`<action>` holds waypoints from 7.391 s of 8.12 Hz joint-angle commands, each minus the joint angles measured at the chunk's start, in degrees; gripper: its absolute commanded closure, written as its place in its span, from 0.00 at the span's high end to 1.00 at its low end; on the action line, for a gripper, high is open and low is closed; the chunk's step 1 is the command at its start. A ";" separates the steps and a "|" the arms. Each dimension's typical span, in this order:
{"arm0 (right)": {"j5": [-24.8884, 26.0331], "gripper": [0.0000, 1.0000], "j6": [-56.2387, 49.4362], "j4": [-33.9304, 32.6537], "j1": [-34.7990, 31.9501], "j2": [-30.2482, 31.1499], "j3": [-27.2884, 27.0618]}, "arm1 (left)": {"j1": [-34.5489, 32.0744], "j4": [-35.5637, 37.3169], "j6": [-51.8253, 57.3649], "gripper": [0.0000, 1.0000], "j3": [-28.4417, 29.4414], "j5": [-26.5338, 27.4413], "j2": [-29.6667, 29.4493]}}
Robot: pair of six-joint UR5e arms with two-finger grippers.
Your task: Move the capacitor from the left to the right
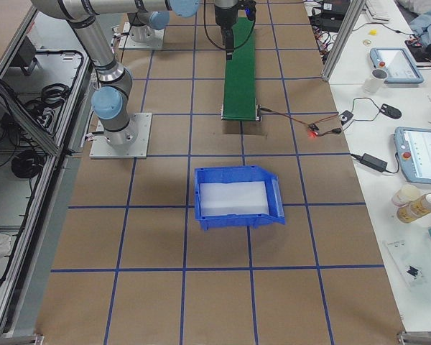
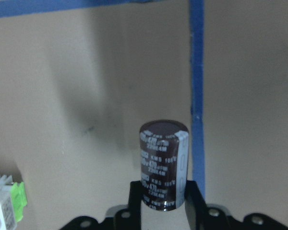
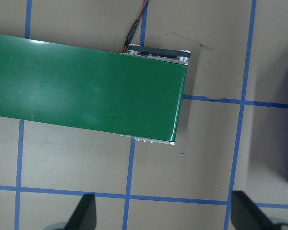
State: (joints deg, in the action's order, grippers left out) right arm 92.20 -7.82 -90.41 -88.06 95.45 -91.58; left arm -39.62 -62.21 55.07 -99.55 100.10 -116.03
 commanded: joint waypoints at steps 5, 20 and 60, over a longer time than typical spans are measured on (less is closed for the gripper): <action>0.18 1.00 0.00 -0.73 -0.09 -2.71 -0.53 | -26.42 -5.46 -19.51 0.00 -0.03 -6.30 16.72; -0.35 1.00 1.23 -10.93 -0.71 -14.59 -2.29 | -34.90 -12.90 -36.59 1.00 -0.03 -10.47 12.03; -9.24 0.99 7.80 -28.68 -3.06 -22.32 -10.64 | -45.28 -22.69 -46.54 1.00 -0.03 -4.03 27.53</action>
State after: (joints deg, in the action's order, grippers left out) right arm 82.48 -3.71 -118.30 -89.38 73.21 -102.22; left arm -84.90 -85.13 8.53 -99.58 96.04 -88.48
